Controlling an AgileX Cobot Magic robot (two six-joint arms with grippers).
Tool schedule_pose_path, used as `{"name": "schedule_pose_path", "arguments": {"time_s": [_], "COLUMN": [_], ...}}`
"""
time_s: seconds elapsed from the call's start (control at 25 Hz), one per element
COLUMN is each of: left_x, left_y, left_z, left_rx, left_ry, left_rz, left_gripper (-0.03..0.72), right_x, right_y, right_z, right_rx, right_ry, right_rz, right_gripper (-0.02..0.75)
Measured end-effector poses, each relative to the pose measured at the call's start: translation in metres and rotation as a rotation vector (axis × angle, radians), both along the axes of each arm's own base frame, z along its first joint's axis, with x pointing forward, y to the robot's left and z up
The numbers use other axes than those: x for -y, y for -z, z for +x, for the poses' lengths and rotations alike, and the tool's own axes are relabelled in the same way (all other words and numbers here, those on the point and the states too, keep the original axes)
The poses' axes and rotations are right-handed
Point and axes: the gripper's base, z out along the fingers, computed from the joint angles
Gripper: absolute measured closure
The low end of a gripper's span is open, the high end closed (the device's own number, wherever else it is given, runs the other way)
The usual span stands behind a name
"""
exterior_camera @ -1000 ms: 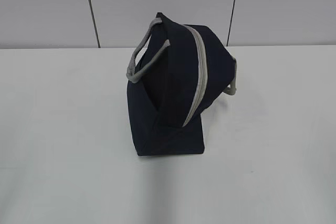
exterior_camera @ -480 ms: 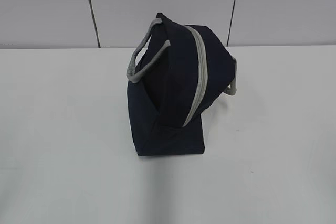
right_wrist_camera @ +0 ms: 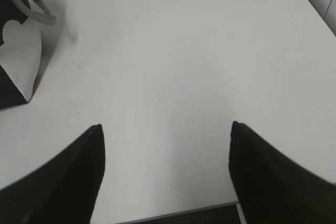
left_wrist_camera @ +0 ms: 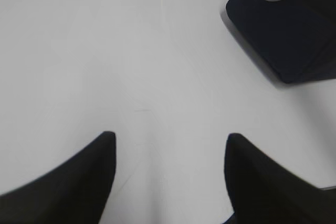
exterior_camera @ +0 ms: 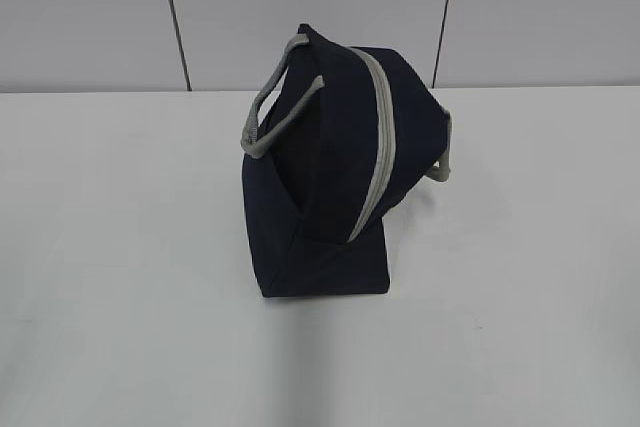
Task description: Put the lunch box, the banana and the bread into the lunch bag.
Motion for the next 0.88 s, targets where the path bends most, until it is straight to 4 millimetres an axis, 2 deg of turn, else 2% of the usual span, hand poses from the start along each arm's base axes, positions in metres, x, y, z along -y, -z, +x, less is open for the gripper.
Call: {"name": "schedule_pose_path", "arguments": {"time_s": [0.88], "left_x": [0.0], "left_y": [0.0], "left_z": [0.0], "left_rx": [0.0], "left_ry": [0.0], "left_rz": [0.0], "left_gripper": [0.254], "right_x": [0.0], "right_y": [0.0], "right_z": [0.0], "right_rx": [0.0], "right_ry": [0.0], "right_rz": [0.0], "right_gripper": [0.194]}}
